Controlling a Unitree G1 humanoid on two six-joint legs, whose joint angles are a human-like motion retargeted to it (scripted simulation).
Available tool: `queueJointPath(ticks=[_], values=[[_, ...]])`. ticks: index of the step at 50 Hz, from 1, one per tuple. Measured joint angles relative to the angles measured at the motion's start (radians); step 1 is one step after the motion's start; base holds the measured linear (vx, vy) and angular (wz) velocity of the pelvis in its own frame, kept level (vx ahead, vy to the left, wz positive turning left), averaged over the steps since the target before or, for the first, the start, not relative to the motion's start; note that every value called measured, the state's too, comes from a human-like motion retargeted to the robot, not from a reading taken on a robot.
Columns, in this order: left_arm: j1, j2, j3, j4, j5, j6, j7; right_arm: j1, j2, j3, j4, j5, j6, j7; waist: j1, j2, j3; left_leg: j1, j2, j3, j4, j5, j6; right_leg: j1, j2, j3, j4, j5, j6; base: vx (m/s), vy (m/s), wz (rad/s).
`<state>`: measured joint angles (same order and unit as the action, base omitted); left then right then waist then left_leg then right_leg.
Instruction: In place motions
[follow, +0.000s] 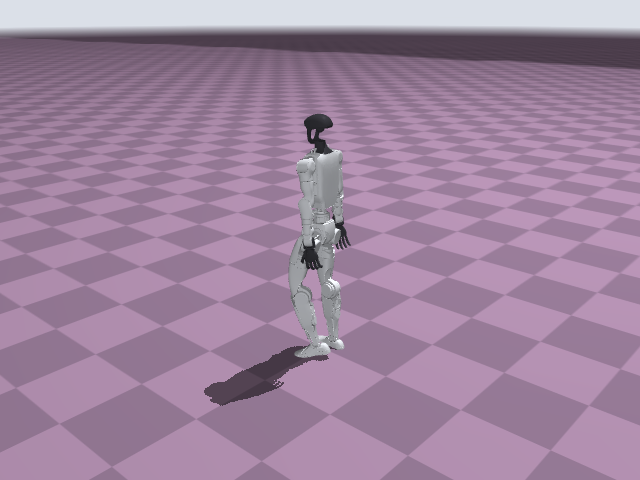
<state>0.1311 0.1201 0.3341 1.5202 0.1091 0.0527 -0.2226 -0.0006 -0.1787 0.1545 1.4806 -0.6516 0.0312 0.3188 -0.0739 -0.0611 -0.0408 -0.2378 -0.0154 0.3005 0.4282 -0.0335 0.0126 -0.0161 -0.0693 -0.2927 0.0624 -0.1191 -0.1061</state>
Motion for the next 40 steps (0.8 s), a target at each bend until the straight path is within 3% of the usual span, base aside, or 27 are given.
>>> queueJointPath(ticks=[6, 10, 21, 25, 28, 30, 34, 40], values=[[0.005, 0.004, 0.015, 0.029, -0.001, 0.001, 0.001, 0.000, 0.008, -0.005, 0.019, -0.002, 0.003, 0.004, -0.027, 0.056, -0.027, 0.169, -0.001, -0.009, -0.235, -0.119, -0.003, 0.000, 0.056, -0.004, 0.013, -0.015, 0.014, 0.11, -0.06, -0.18], [-0.035, 0.007, 0.017, 0.062, 0.000, 0.006, 0.006, -0.006, 0.016, -0.016, 0.025, 0.013, 0.008, -0.001, -0.082, 0.077, -0.029, 0.198, -0.002, -0.041, -0.343, -0.083, -0.003, -0.001, 0.062, -0.043, 0.018, -0.027, 0.030, -0.03, -0.07, 0.29], [-0.184, 0.005, -0.118, 0.070, -0.001, 0.002, 0.026, 0.038, 0.011, -0.042, 0.048, -0.046, -0.005, -0.031, -0.087, 0.101, -0.026, 0.206, 0.003, -0.055, -0.357, -0.095, 0.023, -0.032, 0.038, -0.055, 0.140, -0.090, 0.059, 0.02, -0.04, 0.02], [-0.215, 0.002, -0.161, 0.010, -0.013, -0.002, 0.017, 0.060, 0.009, -0.054, 0.069, -0.047, 0.003, -0.038, -0.092, 0.126, -0.017, 0.206, 0.032, -0.047, -0.363, -0.100, 0.026, -0.113, 0.027, -0.050, 0.317, -0.050, 0.079, -0.02, -0.07, -0.30], [-0.250, 0.005, -0.185, -0.011, -0.015, -0.002, 0.017, 0.065, 0.006, -0.070, 0.089, -0.025, 0.013, -0.038, -0.074, 0.137, -0.014, 0.195, 0.052, -0.016, -0.373, -0.096, 0.032, -0.246, 0.007, 0.024, 0.526, 0.069, 0.138, -0.10, -0.07, -0.53], [-0.263, 0.008, -0.195, -0.028, -0.017, -0.005, 0.020, 0.075, 0.003, -0.075, 0.094, -0.017, 0.014, -0.032, -0.090, 0.150, -0.008, 0.190, 0.065, -0.020, -0.377, -0.091, 0.035, -0.330, 0.038, 0.079, 0.638, 0.110, 0.150, -0.09, -0.08, 0.07], [-0.280, 0.021, -0.206, -0.047, -0.017, -0.007, 0.023, 0.090, -0.002, -0.081, 0.097, -0.020, 0.017, -0.035, -0.132, 0.174, 0.009, 0.174, 0.090, -0.039, -0.381, -0.077, 0.042, -0.472, 0.036, 0.053, 0.828, 0.058, 0.131, -0.09, -0.07, 0.13], [-0.278, 0.028, -0.194, -0.041, -0.018, -0.009, 0.020, 0.107, -0.011, -0.091, 0.100, -0.025, 0.022, -0.038, -0.170, 0.188, 0.019, 0.154, 0.102, -0.053, -0.391, -0.059, 0.048, -0.615, 0.054, 0.051, 0.921, 0.045, 0.115, -0.05, -0.04, 0.08]])
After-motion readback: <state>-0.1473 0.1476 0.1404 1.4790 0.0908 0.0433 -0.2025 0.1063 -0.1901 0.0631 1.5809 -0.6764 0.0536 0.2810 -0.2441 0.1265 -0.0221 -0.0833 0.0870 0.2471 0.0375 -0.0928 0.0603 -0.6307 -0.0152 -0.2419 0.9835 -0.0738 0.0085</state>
